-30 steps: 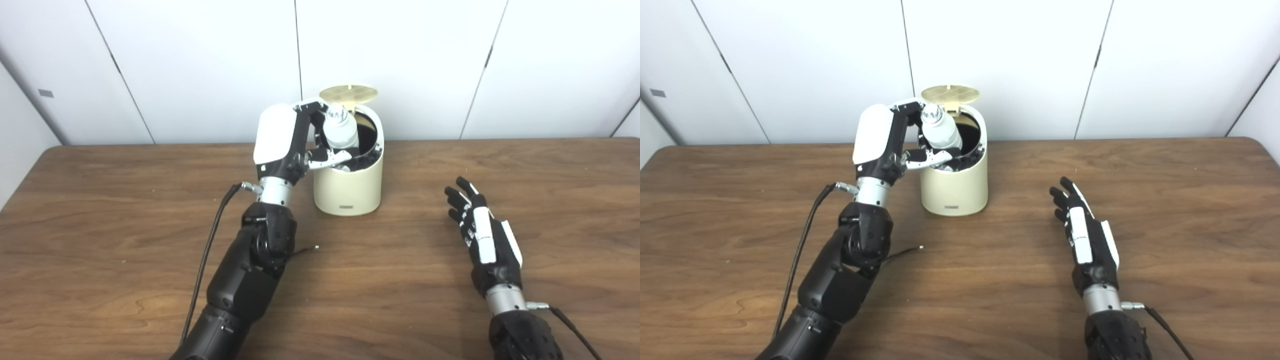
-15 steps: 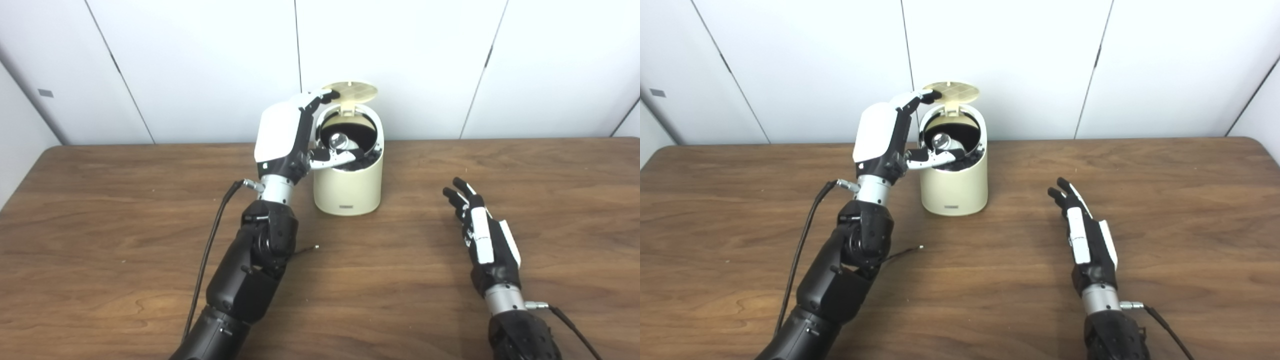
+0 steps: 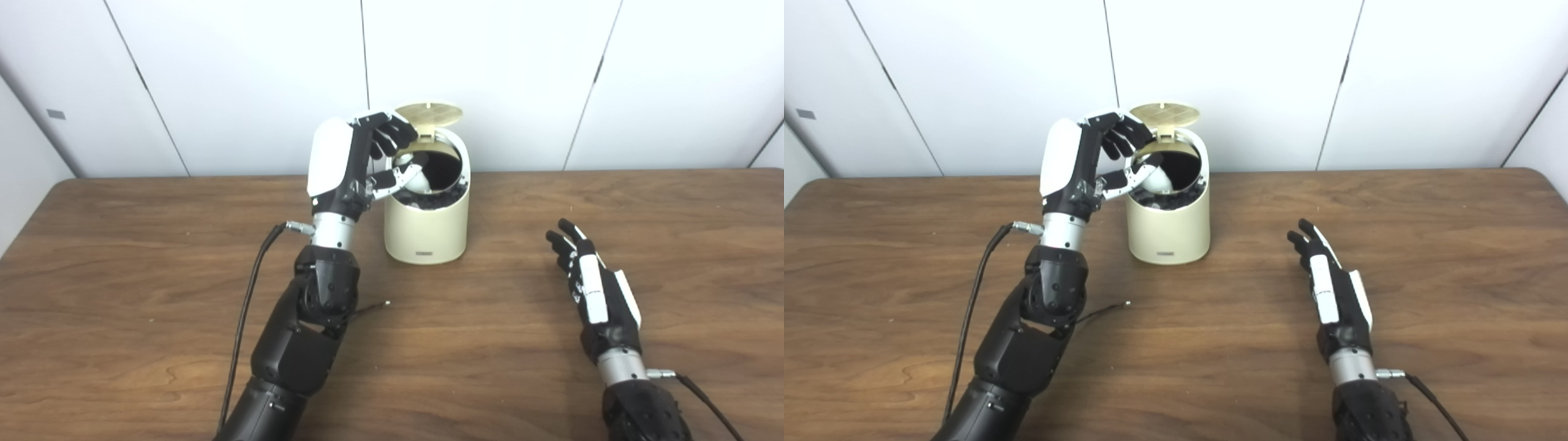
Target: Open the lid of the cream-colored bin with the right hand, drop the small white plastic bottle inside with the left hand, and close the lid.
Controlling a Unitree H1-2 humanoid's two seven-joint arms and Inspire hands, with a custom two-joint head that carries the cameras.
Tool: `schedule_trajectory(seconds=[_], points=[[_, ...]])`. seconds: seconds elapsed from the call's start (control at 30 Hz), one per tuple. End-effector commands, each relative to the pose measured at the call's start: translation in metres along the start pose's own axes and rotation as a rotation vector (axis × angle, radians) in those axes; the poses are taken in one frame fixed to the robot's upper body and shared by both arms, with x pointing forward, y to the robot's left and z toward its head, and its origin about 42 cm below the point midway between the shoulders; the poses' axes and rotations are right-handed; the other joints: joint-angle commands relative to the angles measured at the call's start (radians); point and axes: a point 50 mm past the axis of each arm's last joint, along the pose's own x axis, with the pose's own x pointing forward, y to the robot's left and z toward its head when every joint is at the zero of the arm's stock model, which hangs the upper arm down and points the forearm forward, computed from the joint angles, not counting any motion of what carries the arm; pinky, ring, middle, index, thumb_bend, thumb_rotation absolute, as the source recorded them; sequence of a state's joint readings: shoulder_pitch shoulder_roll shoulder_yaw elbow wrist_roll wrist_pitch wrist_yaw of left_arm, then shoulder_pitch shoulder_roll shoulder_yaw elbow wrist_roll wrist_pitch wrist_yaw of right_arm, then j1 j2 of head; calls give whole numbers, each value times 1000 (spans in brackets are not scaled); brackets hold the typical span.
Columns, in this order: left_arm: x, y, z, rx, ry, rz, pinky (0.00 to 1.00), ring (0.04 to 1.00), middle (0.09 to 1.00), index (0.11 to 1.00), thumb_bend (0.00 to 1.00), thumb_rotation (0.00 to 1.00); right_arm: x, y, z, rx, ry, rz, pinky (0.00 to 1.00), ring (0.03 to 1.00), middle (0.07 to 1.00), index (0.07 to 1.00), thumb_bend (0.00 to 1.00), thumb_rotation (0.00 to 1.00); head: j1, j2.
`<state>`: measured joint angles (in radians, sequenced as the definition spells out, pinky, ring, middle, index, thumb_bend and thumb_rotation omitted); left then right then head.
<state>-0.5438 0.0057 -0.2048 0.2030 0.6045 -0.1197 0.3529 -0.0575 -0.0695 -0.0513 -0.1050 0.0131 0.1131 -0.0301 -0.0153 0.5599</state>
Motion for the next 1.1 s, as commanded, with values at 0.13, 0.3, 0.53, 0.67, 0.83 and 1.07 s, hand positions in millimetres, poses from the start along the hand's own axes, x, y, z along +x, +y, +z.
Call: schedule_trajectory(seconds=[0.13,0.3,0.53,0.67,0.83,1.07], points=[[8,22,18,-92,-58,107,284,348,443,492,524,0,7,3,13,20,-63,5,967,933,874,913,541,988,-1,3],[-5,49,17,-137,8,147,293,362,449,491,525,0,8,3,15,34,-74,5,962,939,879,917,538,988,-2,13],[-40,105,-4,-198,184,163,328,429,455,523,515,0,9,3,29,63,-118,7,955,948,893,909,580,1000,2,19],[-63,132,-23,-205,256,133,409,480,472,518,506,0,12,3,43,51,-163,6,930,947,912,892,621,1000,2,28],[-97,149,-52,-328,414,74,612,678,739,685,402,469,20,1,66,20,-232,32,956,972,942,903,628,1000,-11,36],[-148,140,-75,-504,536,16,968,928,945,944,432,987,48,-3,101,-112,-298,82,983,975,948,925,636,1000,-20,42]])
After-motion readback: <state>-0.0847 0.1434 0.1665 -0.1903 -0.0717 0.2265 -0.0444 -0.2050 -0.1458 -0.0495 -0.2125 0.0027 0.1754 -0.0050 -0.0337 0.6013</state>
